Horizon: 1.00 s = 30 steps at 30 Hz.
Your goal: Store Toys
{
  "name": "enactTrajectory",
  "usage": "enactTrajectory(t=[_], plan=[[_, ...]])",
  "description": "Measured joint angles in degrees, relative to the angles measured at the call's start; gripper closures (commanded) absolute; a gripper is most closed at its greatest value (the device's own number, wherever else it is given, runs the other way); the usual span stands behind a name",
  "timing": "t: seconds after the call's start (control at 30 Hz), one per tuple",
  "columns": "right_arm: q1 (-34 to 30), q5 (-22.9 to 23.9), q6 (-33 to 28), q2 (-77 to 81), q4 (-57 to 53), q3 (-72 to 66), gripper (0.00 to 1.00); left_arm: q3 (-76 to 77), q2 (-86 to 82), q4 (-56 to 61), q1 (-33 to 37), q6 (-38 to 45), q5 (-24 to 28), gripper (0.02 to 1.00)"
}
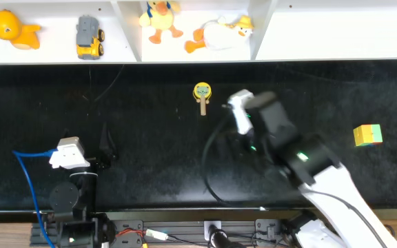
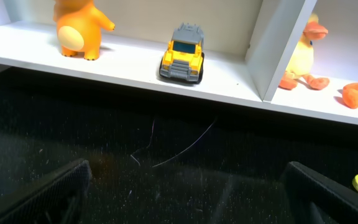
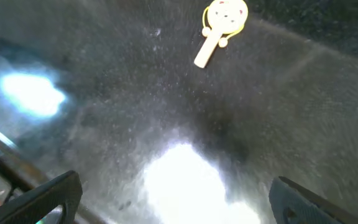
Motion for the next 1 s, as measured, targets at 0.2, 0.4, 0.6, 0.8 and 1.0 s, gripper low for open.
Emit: enactTrajectory(t=[0.2, 0.4, 0.6, 0.8, 1.0], plan=[[0.5, 2.8, 2.6, 10.2, 8.3, 0.2, 0.005, 0.0, 0.0, 0.0, 0.0, 0.0, 0.0, 0.020], [-0.6, 4.2, 4.6, 17.9, 18.1, 0.3, 0.005, 0.0, 0.0, 0.0, 0.0, 0.0, 0.0, 0.020], [-0.9, 4.5, 5.8, 24.9, 22.8, 0.5, 0.001, 0.0, 0.0, 0.0, 0.0, 0.0, 0.0, 0.020], [-0.9, 4.6, 6.4, 30.9, 23.1, 3.1, 0.007, 0.0, 0.0, 0.0, 0.0, 0.0, 0.0, 0.020], [-0.9, 4.6, 7.5, 35.3, 21.4, 7.9, 0.053, 0.0, 0.0, 0.0, 0.0, 0.0, 0.0, 0.020]])
